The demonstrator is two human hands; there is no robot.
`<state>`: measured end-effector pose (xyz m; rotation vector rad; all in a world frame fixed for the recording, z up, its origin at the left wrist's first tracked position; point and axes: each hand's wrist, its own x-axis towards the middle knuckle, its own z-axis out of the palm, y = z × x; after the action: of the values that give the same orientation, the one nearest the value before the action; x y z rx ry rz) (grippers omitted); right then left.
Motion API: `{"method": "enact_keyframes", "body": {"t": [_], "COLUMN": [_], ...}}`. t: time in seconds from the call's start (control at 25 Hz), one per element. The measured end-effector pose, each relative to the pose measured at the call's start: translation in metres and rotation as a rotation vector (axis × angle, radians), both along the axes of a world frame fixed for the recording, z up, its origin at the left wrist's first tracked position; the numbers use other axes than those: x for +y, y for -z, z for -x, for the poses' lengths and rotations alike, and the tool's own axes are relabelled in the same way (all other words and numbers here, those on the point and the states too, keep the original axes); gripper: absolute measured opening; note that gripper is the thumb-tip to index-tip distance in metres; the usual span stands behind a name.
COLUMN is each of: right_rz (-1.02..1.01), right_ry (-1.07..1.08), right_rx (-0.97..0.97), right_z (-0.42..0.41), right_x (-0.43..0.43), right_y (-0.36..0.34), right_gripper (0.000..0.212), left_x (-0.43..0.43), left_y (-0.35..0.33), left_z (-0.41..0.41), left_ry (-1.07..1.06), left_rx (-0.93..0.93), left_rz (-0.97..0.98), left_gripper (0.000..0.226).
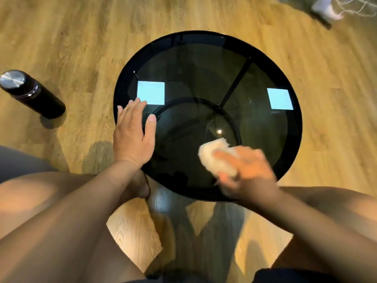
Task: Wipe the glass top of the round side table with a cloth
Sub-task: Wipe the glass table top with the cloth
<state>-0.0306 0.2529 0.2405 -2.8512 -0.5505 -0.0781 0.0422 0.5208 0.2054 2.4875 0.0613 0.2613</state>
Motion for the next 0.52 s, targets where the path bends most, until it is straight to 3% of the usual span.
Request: {"method": "enact_keyframes", "body": {"t": [0.12, 0.2, 0.28, 0.4, 0.52], "right_rz": [0.234, 0.122, 0.016, -0.045, -0.118], "right_ry": [0.416, 0.681, 0.789, 0.490, 0.004], "right_rx": [0.046, 0.090, 0.059, -0.051, 0.161], "right_z": [-0.057, -0.098, -0.114, -0.087, -0.008], "right_x": [-0.110, -0.129, -0.082, 0.044, 0.114], "right_y": [-0.012, -0.017, -0.016, 0.003, -0.003], "right_gripper": [0.051, 0.059, 0.052, 0.044, 0.050], "left_x": [-0.001, 0.000, 0.000, 0.000, 0.000], "left_y": [-0.001, -0.001, -0.001, -0.002, -0.002], "left_z": [0.000, -0.001, -0.001, -0.002, 0.001], "left_ry": [-0.005, -0.006, 0.001, 0.009, 0.015], "left_rx": [-0.004, -0.006, -0.001, 0.000, -0.006], "left_rz": [0.002, -0.007, -0.009, 0.002, 0.006], "left_gripper": [0.060, 0.060, 0.060, 0.061, 0.061]}}
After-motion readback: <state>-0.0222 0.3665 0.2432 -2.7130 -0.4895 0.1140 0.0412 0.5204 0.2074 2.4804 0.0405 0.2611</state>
